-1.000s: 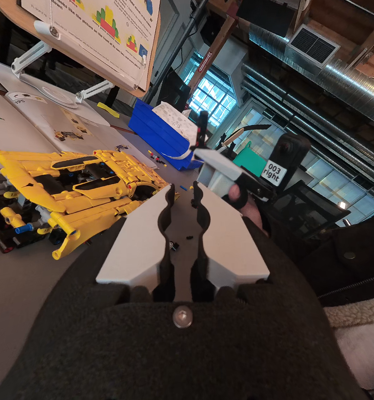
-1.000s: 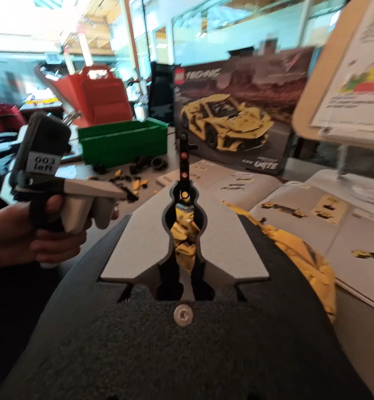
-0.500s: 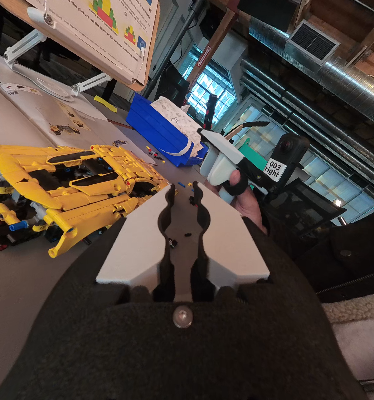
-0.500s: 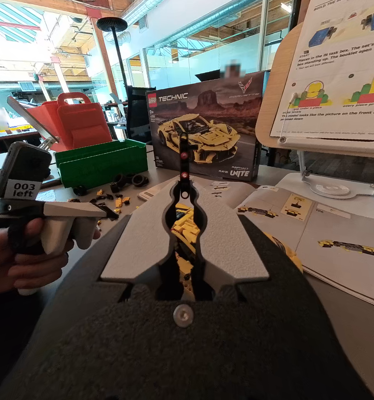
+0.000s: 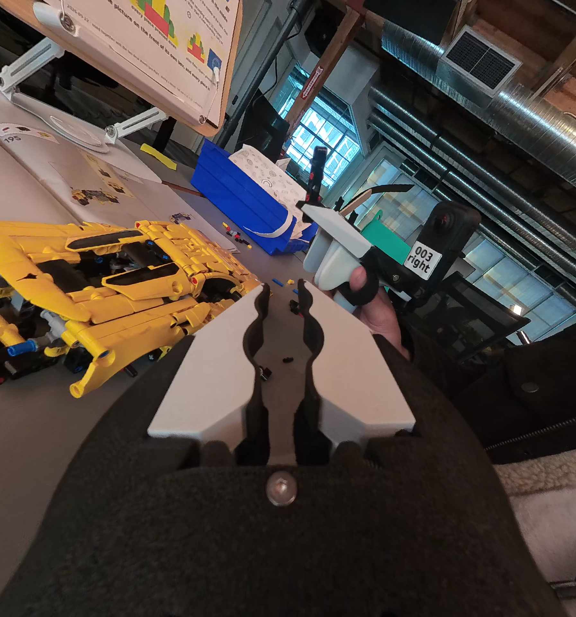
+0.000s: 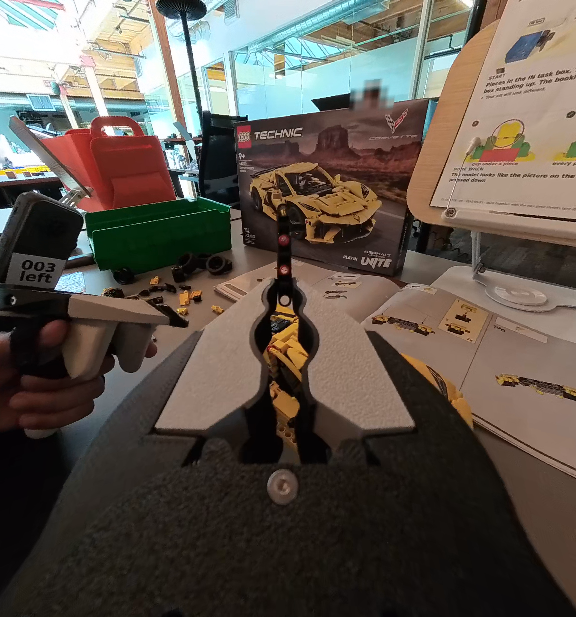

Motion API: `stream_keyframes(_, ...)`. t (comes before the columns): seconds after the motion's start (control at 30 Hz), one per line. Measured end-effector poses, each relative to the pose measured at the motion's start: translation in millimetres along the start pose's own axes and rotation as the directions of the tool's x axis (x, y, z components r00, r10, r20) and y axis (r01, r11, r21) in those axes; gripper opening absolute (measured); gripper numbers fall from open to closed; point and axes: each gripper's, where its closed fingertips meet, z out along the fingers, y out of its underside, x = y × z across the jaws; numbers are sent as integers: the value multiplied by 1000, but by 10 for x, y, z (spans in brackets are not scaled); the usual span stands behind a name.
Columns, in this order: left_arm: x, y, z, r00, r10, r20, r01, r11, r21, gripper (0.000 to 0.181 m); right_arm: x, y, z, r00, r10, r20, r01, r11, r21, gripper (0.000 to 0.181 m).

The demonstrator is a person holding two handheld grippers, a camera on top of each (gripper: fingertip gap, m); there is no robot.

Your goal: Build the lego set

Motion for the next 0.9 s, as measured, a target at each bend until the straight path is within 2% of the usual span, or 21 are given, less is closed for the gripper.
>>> stream_keyframes(0.13, 1, 4, 2, 1000, -2, -1, 2, 1000, -2, 17, -53, 45, 27, 998, -54, 24, 55, 998, -25, 6)
stream_keyframes(0.2, -1, 16, 6, 1000, 2, 3, -2, 1000, -10, 17, -151, 172, 78, 968, -241, 69, 247, 965, -93, 6)
stream_keyframes(0.27, -41, 59, 16, 999, 23, 34, -21, 999, -40, 20, -246, 262, 104, 864, -494, 97, 503, 857, -117, 6)
stream_keyframes(0.33, -48, 81, 26, 998, 49, 50, -46, 997, -57, 24, -367, 248, 83, 704, -705, 91, 710, 700, -76, 7)
stream_keyframes(0.4, -44, 92, 33, 995, 81, 60, -77, 995, -66, 25, -480, 313, 73, 575, -811, 103, 818, 573, -55, 7)
stream_keyframes(0.43, -18, 97, 38, 994, 97, 50, -93, 993, -69, 26, -527, 363, 72, 548, -828, 120, 836, 546, -50, 6)
stream_keyframes(0.5, 41, 118, 55, 991, 130, 30, -127, 989, -80, 26, -631, 432, 69, 545, -822, 167, 836, 548, -30, 6)
stream_keyframes(0.67, 83, 103, 51, 980, 196, 33, -193, 978, -74, 24, -682, 408, 71, 589, -788, 180, 804, 595, -23, 6)
stream_keyframes(0.8, 80, 116, 59, 981, 189, 33, -186, 979, -82, 21, -670, 433, 69, 596, -781, 186, 798, 602, -30, 6)
stream_keyframes(0.9, 87, 57, 37, 989, 145, 18, -144, 989, -45, 23, -683, 489, 72, 586, -782, 212, 805, 592, -39, 6)
